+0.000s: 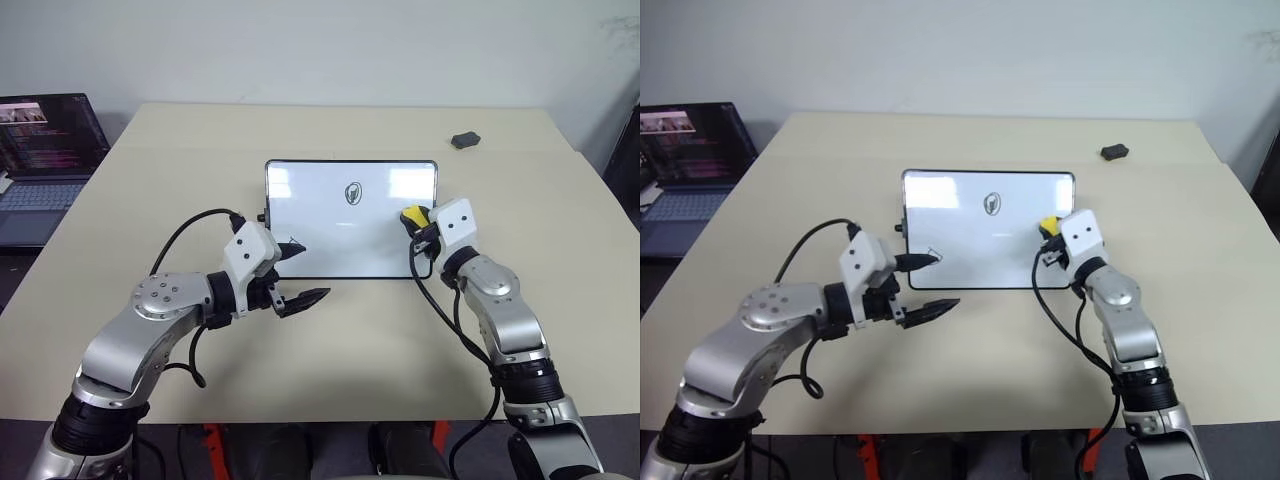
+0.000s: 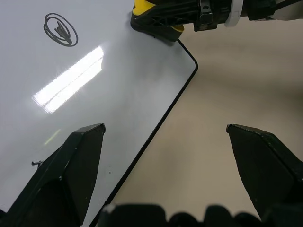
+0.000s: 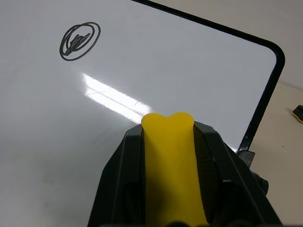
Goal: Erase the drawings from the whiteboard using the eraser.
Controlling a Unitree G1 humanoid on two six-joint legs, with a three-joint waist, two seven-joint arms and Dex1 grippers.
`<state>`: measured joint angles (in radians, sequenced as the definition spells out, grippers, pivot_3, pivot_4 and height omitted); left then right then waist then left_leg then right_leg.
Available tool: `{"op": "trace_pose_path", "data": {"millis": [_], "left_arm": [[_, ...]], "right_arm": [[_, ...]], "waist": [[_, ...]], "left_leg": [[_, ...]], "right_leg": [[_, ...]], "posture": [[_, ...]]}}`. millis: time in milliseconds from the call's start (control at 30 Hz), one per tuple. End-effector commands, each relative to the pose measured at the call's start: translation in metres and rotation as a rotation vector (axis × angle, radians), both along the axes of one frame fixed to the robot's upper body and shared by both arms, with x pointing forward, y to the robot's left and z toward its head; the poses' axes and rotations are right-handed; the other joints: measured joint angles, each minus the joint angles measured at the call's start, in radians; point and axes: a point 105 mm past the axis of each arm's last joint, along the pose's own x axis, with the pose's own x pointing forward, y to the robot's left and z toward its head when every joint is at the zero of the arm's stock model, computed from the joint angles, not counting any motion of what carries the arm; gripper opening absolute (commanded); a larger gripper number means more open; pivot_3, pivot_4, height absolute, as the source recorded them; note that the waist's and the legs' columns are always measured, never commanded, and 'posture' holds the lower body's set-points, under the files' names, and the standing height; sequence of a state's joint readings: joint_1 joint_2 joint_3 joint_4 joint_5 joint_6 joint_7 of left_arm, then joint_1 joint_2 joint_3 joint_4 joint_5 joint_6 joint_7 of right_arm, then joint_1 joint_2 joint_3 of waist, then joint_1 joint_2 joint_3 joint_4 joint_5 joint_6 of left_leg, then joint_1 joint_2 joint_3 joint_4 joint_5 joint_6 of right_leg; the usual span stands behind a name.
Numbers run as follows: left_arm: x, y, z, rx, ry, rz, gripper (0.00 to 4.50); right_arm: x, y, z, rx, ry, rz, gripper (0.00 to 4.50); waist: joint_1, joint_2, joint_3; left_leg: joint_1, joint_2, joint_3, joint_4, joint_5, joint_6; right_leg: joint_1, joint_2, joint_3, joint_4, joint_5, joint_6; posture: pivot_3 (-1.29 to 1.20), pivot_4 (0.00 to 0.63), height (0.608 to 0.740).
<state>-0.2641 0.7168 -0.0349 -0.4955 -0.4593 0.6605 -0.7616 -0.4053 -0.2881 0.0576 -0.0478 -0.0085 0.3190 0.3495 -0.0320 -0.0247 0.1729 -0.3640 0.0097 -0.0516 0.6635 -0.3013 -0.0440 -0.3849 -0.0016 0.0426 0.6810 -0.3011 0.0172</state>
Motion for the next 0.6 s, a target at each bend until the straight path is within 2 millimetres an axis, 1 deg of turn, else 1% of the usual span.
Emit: {"op": "trace_pose_path", "data": {"millis": [33,67,167,367,433,500,600], "left_arm": [[-0.002,-0.001,0.006,-0.008,-0.036,-0.011,4.5],[-0.002,-0.001,0.006,-0.008,-0.036,-0.011,4.5],[-0.002,-0.001,0.006,-0.009,-0.037,-0.01,4.5],[-0.001,-0.002,0.006,-0.015,-0.036,-0.009,4.5],[0.001,0.0,0.006,-0.019,-0.041,0.009,4.5],[0.006,0.005,0.008,-0.039,-0.057,0.061,4.5],[0.013,0.014,0.01,-0.062,-0.084,0.148,4.5]], "right_arm": [[-0.012,-0.007,-0.045,-0.058,0.212,0.011,1.04],[-0.015,-0.007,-0.051,-0.062,0.242,0.012,1.04],[-0.019,-0.006,-0.056,-0.054,0.287,0.013,1.04],[-0.015,-0.002,-0.045,-0.02,0.27,0.015,1.04],[-0.014,-0.001,-0.036,0.014,0.245,0.025,1.04],[-0.015,0.001,-0.023,0.062,0.2,0.048,1.04],[-0.022,0.002,-0.007,0.1,0.136,0.089,1.04]], "waist": [[0.001,-0.001,-0.001],[0.0,-0.002,-0.002],[-0.004,-0.003,-0.003],[-0.007,-0.004,-0.003],[-0.008,-0.004,-0.003],[-0.008,-0.004,-0.002],[-0.007,-0.003,-0.001]], "left_leg": [[0.001,0.0,0.0,0.0,0.0,0.0],[0.001,0.0,-0.001,0.0,0.0,0.0],[0.002,0.0,0.0,0.0,0.0,0.0],[0.008,0.0,0.0,0.0,0.0,0.0],[0.01,0.0,0.0,0.0,0.0,0.0],[0.01,0.0,0.0,0.0,0.0,0.0],[0.009,0.0,0.0,0.0,0.0,0.0]], "right_leg": [[0.001,0.0,0.0,0.0,0.0,0.0],[0.001,0.0,-0.001,0.0,0.0,0.0],[0.002,0.0,0.0,0.0,0.0,0.0],[0.007,0.0,0.0,0.0,0.0,0.0],[0.009,0.001,0.0,0.0,0.0,0.001],[0.009,0.001,0.0,0.0,0.0,0.001],[0.009,0.001,0.0,0.0,0.0,0.001]], "posture": [[0.0,0.15,0.74],[0.0,0.15,0.74],[0.0,0.15,0.74],[0.0,0.15,0.74],[0.0,0.15,0.74],[0.0,0.15,0.74],[0.0,0.15,0.74]]}}
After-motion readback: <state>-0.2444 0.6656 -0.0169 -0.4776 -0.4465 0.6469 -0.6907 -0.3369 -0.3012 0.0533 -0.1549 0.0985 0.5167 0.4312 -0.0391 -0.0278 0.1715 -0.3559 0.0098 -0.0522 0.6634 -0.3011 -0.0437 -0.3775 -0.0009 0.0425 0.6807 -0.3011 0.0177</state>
